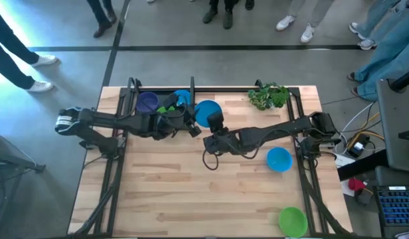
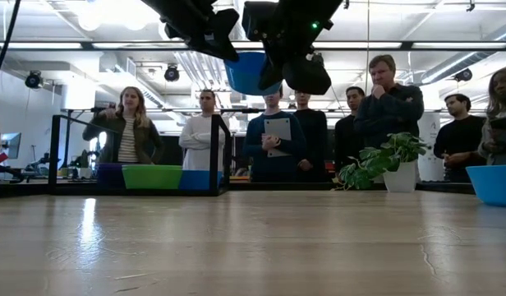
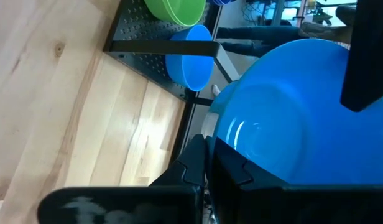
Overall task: Pick & Place Mini bowls
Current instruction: Stack the top blue bowl on the blue bowl on the shelf
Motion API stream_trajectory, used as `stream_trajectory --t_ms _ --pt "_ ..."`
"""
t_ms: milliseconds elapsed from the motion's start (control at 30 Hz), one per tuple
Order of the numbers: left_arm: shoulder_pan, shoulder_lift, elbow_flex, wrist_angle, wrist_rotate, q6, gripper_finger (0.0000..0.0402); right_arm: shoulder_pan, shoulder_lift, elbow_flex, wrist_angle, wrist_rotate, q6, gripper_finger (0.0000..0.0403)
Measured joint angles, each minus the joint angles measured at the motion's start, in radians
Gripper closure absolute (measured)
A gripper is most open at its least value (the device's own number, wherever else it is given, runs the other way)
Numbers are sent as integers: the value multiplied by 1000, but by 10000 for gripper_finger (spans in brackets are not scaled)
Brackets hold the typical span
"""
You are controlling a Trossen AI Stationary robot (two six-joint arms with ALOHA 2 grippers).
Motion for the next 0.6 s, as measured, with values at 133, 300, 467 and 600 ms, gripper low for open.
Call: stream_trajectory --t_ms 133,300,467,600 --pt "3 0 -4 -2 -2 -1 325 2 0 0 5 0 -4 395" --pt "5 0 -6 4 -4 -8 390 3 0 0 15 -2 -3 394" --pt "5 0 -6 3 -4 -11 398 3 0 0 18 -4 0 394" --pt "5 0 -4 3 -4 -13 400 3 0 0 19 -4 0 394"
